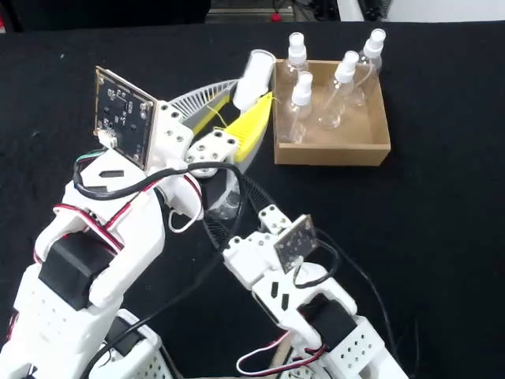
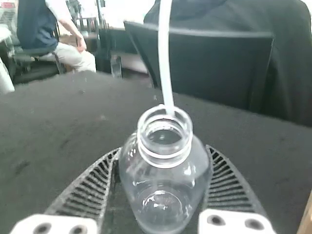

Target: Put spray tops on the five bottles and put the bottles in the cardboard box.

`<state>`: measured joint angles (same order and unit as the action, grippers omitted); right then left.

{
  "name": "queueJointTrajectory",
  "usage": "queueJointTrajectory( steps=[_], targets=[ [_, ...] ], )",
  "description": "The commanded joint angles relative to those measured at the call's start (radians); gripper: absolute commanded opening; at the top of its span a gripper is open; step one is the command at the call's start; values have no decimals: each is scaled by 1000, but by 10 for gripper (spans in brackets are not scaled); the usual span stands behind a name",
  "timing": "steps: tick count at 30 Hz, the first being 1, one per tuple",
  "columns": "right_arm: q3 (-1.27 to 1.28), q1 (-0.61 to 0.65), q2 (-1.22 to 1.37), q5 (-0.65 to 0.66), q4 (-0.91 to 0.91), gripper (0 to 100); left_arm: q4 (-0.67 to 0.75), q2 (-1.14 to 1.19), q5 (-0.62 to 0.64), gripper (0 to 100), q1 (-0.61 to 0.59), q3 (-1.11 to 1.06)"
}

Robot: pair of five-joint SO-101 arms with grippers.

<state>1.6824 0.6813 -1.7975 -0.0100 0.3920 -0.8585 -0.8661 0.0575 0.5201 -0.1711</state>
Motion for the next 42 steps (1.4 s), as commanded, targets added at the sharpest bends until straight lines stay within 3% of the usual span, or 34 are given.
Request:
queueJointTrajectory(
  steps=[1, 11, 20, 36, 42],
  targets=[
    [-67, 5, -120, -3, 57, 162, 23, -2, 5, 68, -56, 5],
    [-65, 5, -120, -6, 61, 162, 23, -14, 12, 68, -54, -31],
    [-65, 5, -120, -3, 61, 162, -2, -9, 14, 68, 108, 22],
    [-65, 5, -120, -2, 63, 162, -14, -14, 12, 68, 87, -8],
    [-65, 5, -120, -2, 63, 162, -121, -14, 6, 68, 82, 1]
  ],
)
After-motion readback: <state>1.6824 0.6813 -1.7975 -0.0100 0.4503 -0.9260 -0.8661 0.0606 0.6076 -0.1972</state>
